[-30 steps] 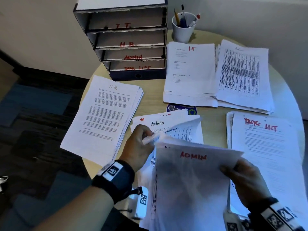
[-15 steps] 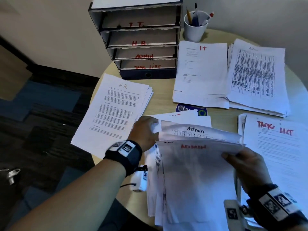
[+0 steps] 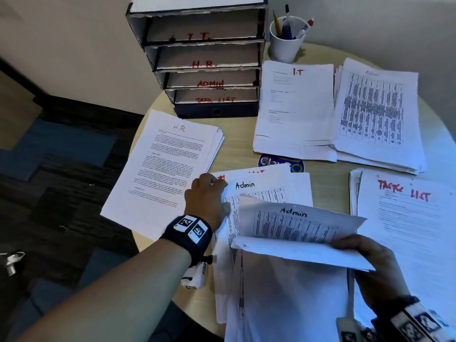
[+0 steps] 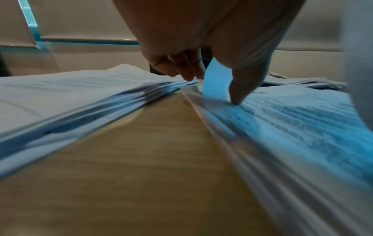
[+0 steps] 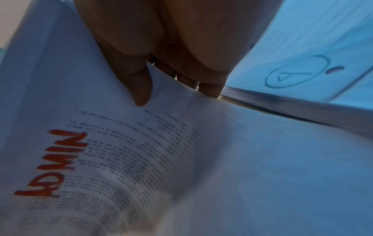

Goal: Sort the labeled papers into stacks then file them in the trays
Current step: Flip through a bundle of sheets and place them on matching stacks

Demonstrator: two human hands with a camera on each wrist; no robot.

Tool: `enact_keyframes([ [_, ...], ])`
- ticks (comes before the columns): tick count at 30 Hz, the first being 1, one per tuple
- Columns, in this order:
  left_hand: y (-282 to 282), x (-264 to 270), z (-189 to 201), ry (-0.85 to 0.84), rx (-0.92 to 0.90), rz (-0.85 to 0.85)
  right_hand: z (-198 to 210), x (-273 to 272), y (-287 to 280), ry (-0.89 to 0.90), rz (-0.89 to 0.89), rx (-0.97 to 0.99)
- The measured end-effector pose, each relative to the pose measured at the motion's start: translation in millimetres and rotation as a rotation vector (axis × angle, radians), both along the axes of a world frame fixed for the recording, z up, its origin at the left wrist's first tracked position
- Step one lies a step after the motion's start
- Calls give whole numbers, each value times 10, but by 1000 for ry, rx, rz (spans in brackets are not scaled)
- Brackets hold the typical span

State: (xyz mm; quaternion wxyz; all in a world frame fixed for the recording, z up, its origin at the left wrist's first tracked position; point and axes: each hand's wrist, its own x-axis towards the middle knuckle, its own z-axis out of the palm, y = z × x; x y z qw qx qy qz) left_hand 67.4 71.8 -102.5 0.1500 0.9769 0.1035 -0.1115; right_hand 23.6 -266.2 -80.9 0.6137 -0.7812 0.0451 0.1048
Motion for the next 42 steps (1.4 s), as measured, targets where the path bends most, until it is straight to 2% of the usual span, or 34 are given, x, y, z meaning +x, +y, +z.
enact_keyframes([
  [3,-15,-47,19,-112,-167,14,-44,2,-15,-13,19,-28],
  [5,-30,-86,88,-143,-297,-23,-72,8,-26,30,-40,10],
  [7,-65,-153,209,-201,-481,18,-26,31,2,121,-133,159],
  [10,-159,-311,495,-145,-804,116,85,58,29,201,-172,385],
  [12,-210,-411,617,-74,-939,27,81,47,-16,232,-164,324],
  [14,-266,-466,665,-23,-980,-94,82,49,-30,263,-60,196],
  [18,-236,-342,601,59,-967,-83,34,104,8,271,-83,-21],
  [19,-198,-283,543,66,-911,-75,12,124,-2,248,-83,-74],
  [20,-145,-214,455,47,-771,-67,25,143,-2,229,-69,-109],
  [22,-27,-89,291,17,-335,-70,15,143,-30,180,-23,-103],
  [23,15,-43,247,62,-146,-52,15,130,-43,152,-17,-61],
  [25,49,36,207,199,73,-68,38,88,-49,105,-11,94],
  [27,56,97,163,245,183,-141,68,42,-50,90,-9,188],
  [31,36,118,120,153,192,-107,106,-14,-48,84,-24,173],
  [37,9,-42,22,-2,-120,32,111,-24,-48,82,-4,90],
  [42,-49,-138,59,-104,-179,174,156,-7,-15,95,-27,106],
])
